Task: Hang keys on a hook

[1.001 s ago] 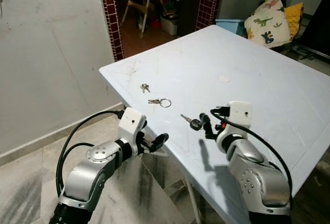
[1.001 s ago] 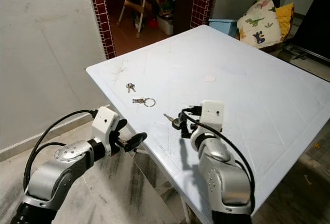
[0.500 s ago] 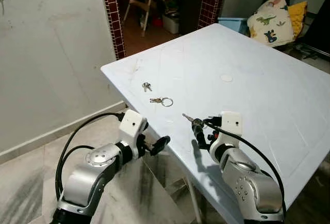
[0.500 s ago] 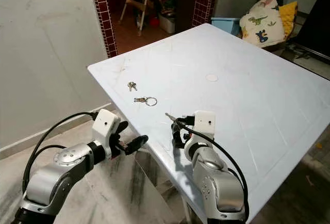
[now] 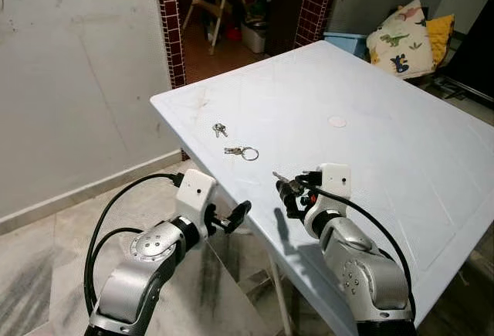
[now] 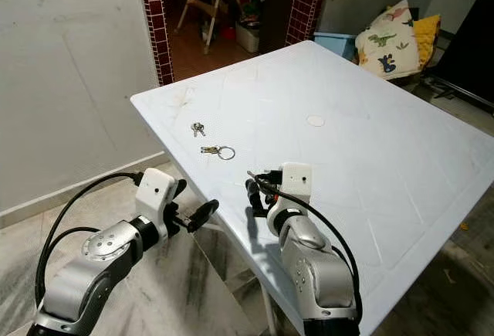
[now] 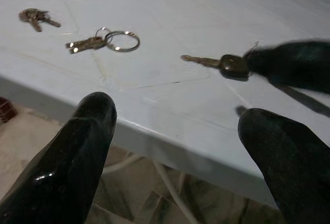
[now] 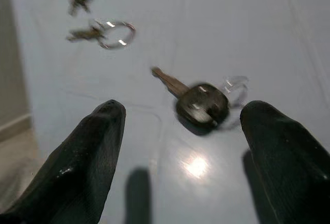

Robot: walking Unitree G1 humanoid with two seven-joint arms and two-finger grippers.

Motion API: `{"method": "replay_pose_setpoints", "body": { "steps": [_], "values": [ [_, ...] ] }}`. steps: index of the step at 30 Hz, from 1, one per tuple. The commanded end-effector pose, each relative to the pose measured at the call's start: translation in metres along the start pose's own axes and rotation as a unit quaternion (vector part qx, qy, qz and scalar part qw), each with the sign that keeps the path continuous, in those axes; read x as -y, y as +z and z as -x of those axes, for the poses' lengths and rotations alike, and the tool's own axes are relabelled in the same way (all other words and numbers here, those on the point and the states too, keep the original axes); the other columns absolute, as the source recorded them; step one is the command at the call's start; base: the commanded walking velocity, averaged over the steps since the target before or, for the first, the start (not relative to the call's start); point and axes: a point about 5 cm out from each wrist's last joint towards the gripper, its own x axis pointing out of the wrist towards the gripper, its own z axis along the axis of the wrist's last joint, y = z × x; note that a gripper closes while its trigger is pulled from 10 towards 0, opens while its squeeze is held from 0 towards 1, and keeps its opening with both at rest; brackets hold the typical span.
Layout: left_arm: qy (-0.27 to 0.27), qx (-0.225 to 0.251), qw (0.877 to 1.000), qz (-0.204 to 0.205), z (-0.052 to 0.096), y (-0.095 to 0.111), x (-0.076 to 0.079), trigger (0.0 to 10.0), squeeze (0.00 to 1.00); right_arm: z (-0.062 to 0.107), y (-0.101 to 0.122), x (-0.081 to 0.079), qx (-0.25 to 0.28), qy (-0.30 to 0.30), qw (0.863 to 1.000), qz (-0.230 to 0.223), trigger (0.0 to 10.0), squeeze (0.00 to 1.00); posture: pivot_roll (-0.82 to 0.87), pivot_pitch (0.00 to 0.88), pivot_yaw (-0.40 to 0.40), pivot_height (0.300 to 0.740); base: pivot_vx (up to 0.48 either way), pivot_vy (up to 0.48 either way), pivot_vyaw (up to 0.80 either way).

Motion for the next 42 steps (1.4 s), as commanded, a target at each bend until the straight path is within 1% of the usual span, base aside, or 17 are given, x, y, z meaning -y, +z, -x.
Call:
{"method": "replay_pose_setpoints", "body": {
  "steps": [1, 2, 3, 4, 5, 6, 7, 8, 9, 10, 14, 15, 16, 17, 18, 36, 42],
  "values": [
    [-0.001, 0.013, 1.0, -0.012, -0.003, 0.007, 0.001, 10.0, 0.0, -0.005, -0.006, -0.008, -0.006, -0.006, 1.0, -0.018, 10.0, 0.0, 0.09, 0.02, -0.08, 0.74, 0.0, 0.0, 0.0],
    [-0.001, 0.014, 1.0, -0.013, -0.003, 0.007, 0.001, 10.0, 0.0, -0.005, -0.006, -0.008, -0.006, -0.006, 1.0, -0.017, 10.0, 0.0, 0.09, 0.02, -0.08, 0.74, 0.0, 0.0, 0.0],
    [-0.002, 0.014, 1.0, -0.012, -0.003, 0.006, 0.003, 10.0, 0.0, -0.007, -0.006, -0.007, -0.006, -0.012, 1.0, -0.016, 9.1, 0.0, 0.09, 0.019, -0.08, 0.74, 0.0, 0.0, 0.0],
    [-0.002, 0.014, 1.0, -0.012, -0.003, 0.006, 0.005, 10.0, 0.0, -0.008, -0.005, -0.007, -0.004, -0.016, 1.0, -0.015, 9.1, 0.0, 0.09, 0.019, -0.08, 0.74, 0.0, 0.0, 0.0],
    [-0.004, 0.014, 1.0, -0.011, -0.003, 0.006, 0.007, 10.0, 0.0, -0.01, -0.005, -0.006, -0.005, -0.018, 1.0, -0.017, 7.5, 0.0, 0.1, 0.019, -0.08, 0.74, 0.0, 0.0, 0.0],
    [-0.005, 0.014, 1.0, -0.01, -0.003, 0.005, 0.008, 10.0, 0.0, -0.011, -0.005, -0.006, -0.005, -0.019, 1.0, -0.017, 7.5, 0.0, 0.1, 0.019, -0.08, 0.74, 0.0, 0.0, 0.0],
    [-0.007, 0.015, 1.0, -0.009, -0.003, 0.005, 0.01, 10.0, 0.0, -0.013, -0.004, -0.005, -0.002, -0.021, 1.0, -0.021, 6.4, 0.0, 0.1, 0.021, -0.081, 0.74, 0.0, 0.0, 0.0],
    [-0.008, 0.015, 1.0, -0.01, -0.003, 0.005, 0.011, 10.0, 0.0, -0.014, -0.004, -0.005, -0.001, -0.021, 0.999, -0.024, 7.1, 0.0, 0.1, 0.023, -0.08, 0.74, 0.0, 0.0, 0.0],
    [-0.009, 0.015, 1.0, -0.011, -0.003, 0.005, 0.011, 10.0, 0.0, -0.015, -0.004, -0.005, 0.0, -0.021, 0.999, -0.026, 7.1, 0.0, 0.1, 0.025, -0.08, 0.74, 0.0, 0.0, 0.0],
    [-0.008, 0.015, 1.0, -0.011, -0.002, 0.005, 0.01, 10.0, 0.0, -0.017, -0.003, -0.006, 0.005, -0.019, 0.999, -0.032, 8.8, 0.0, 0.11, 0.025, -0.079, 0.74, 0.0, 0.0, 0.0],
    [-0.007, 0.015, 1.0, -0.013, -0.001, 0.006, 0.008, 10.0, 0.0, -0.019, -0.003, -0.009, 0.009, -0.016, 0.999, -0.032, 8.8, 0.0, 0.12, 0.026, -0.074, 0.74, 0.0, 0.0, 0.0],
    [-0.006, 0.014, 1.0, -0.015, -0.001, 0.006, 0.007, 10.0, 0.0, -0.02, -0.004, -0.008, 0.013, -0.021, 0.999, -0.03, 7.9, 0.0, 0.12, 0.026, -0.07, 0.74, 0.0, 0.0, 0.0],
    [-0.006, 0.014, 1.0, -0.016, -0.001, 0.006, 0.007, 10.0, 0.0, -0.02, -0.004, -0.008, 0.014, -0.023, 0.999, -0.03, 7.9, 0.0, 0.12, 0.026, -0.07, 0.74, 0.0, 0.0, 0.0],
    [-0.006, 0.015, 1.0, -0.017, -0.001, 0.007, 0.007, 10.0, 0.0, -0.021, -0.005, -0.007, 0.013, -0.026, 0.999, -0.03, 2.6, 0.0, 0.12, 0.025, -0.069, 0.74, 0.0, 0.0, 0.0],
    [-0.006, 0.015, 1.0, -0.017, -0.001, 0.008, 0.006, 10.0, 0.0, -0.022, -0.006, -0.006, 0.013, -0.031, 0.999, -0.032, 0.2, 0.0, 0.12, 0.026, -0.065, 0.74, 0.0, 0.0, 0.0],
    [-0.011, 0.015, 1.0, -0.024, -0.003, 0.011, 0.007, 10.0, 0.0, -0.038, -0.006, -0.006, 0.025, -0.056, 0.997, -0.051, 0.0, 0.0, 0.13, 0.029, -0.046, 0.74, 0.0, 0.0, 0.0],
    [-0.01, 0.014, 1.0, -0.023, -0.003, 0.01, 0.008, 10.0, 0.0, -0.039, -0.009, 0.001, 0.029, -0.079, 0.995, -0.056, 0.0, 0.0, 0.13, 0.031, -0.048, 0.74, 0.0, 0.0, 0.0]
  ]
}}
